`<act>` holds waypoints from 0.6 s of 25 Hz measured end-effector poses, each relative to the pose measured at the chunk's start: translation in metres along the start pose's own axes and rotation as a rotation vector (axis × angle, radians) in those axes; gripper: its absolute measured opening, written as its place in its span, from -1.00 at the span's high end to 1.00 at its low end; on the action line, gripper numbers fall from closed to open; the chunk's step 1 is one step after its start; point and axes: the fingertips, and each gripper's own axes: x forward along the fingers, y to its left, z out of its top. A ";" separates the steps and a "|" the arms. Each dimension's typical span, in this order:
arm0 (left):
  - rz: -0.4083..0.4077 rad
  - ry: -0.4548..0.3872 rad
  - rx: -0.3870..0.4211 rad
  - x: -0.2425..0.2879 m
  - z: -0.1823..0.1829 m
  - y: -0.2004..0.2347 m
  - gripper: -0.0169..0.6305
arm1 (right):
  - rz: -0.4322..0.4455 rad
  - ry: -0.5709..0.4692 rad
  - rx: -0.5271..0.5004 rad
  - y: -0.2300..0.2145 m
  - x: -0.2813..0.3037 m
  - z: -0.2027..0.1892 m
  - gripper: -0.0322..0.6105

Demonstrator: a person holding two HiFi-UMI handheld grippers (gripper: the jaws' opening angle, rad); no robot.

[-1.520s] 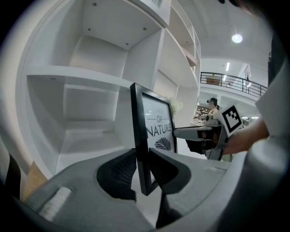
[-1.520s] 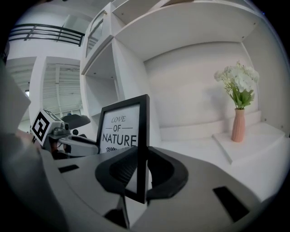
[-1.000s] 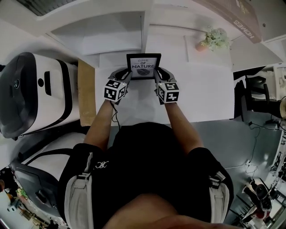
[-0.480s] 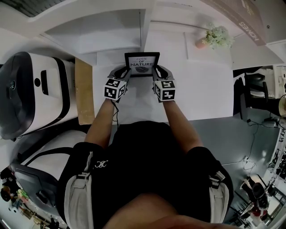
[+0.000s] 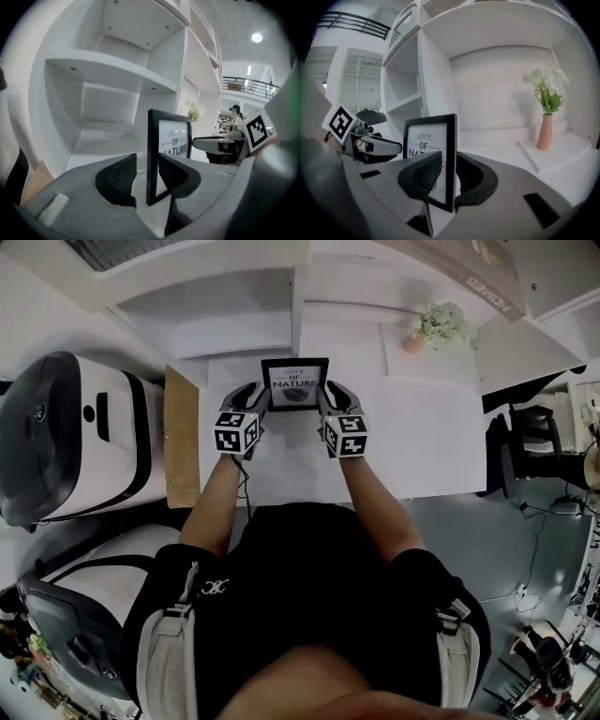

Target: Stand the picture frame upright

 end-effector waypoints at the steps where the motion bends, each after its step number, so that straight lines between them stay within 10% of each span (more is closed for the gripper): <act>1: 0.014 -0.027 0.009 -0.006 0.010 -0.001 0.47 | 0.003 -0.024 -0.016 0.002 -0.005 0.010 0.64; 15: 0.199 -0.296 0.149 -0.121 0.134 -0.087 0.89 | -0.042 -0.359 -0.155 0.004 -0.138 0.152 0.90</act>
